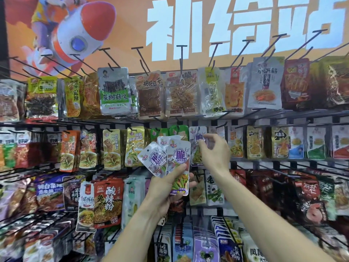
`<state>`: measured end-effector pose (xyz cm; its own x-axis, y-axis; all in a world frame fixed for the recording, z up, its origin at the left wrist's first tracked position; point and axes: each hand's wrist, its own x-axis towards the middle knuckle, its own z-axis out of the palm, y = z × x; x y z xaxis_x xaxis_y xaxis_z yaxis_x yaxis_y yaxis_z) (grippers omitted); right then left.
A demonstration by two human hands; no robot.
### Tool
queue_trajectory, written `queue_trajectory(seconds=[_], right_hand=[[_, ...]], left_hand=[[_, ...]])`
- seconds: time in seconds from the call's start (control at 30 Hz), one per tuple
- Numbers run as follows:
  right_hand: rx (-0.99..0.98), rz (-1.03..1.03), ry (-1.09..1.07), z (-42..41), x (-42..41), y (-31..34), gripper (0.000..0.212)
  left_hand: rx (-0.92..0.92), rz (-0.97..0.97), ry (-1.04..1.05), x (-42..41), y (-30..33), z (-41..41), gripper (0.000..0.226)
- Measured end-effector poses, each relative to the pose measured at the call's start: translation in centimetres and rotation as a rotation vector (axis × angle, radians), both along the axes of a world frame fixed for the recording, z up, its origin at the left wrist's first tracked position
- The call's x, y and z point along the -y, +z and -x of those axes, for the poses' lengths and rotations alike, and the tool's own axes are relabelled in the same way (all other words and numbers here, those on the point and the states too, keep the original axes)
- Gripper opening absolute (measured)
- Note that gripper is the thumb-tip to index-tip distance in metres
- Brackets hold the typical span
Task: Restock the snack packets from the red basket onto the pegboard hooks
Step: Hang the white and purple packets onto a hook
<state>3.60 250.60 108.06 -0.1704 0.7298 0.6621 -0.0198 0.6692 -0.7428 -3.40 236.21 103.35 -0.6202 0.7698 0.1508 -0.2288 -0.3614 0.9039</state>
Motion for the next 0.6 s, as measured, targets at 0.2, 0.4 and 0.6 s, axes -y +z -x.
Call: queue_trajectory(seconds=[0.2, 0.4, 0.6], right_hand=[[-0.078, 0.209, 0.302, -1.6, 3.8, -3.0, 0.035], [-0.148, 0.264, 0.377, -2.3, 2.2, -3.1, 0.030], [-0.173, 0.150, 0.294, -1.0, 0.3, -1.4, 0.030]], left_hand=[[-0.083, 0.057, 0.017, -1.2, -0.5, -1.2, 0.046], [0.013, -0.080, -0.186, -0.8, 0.1, -1.3, 0.032], [0.014, -0.056, -0.087, -1.6, 0.6, -0.8, 0.034]])
